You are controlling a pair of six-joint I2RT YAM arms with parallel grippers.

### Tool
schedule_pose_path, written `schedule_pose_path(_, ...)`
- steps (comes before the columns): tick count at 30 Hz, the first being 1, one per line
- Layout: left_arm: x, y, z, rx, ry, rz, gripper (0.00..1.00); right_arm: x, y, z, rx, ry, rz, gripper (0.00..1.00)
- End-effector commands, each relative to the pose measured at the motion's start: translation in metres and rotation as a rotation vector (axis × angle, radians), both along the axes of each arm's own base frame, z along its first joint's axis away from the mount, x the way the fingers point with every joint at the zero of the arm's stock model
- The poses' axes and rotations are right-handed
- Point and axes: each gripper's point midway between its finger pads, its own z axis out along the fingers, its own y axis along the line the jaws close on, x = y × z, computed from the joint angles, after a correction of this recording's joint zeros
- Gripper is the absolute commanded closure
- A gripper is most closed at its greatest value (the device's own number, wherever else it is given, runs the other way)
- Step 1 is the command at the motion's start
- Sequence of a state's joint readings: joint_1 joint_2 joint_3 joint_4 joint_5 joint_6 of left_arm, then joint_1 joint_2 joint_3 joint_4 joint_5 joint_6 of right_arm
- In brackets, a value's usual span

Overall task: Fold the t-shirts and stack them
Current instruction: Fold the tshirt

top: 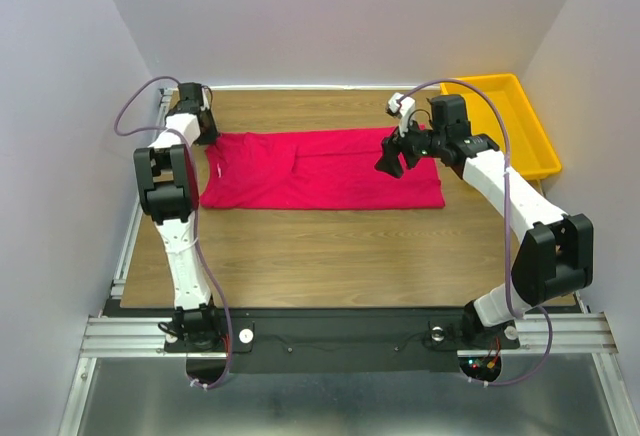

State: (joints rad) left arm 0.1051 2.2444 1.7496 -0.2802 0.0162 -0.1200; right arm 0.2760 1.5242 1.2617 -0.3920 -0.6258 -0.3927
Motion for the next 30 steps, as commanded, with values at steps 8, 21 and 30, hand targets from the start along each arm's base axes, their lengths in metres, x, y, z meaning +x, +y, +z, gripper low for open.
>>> schedule_pose_path(8,0.104,0.005,0.055,-0.043,-0.193,0.042,1.0,0.013,-0.017,0.014,-0.049,-0.099,-0.055,0.23)
schedule_pose_path(21,0.074,0.0,0.235,-0.043,-0.608,0.06,0.54,-0.041,-0.048,-0.073,-0.308,-0.073,0.174,0.23)
schedule_pose_path(30,-0.081,-0.01,0.364,-0.008,-0.977,0.061,0.02,-0.057,-0.087,-0.128,-0.554,-0.046,0.233,0.25)
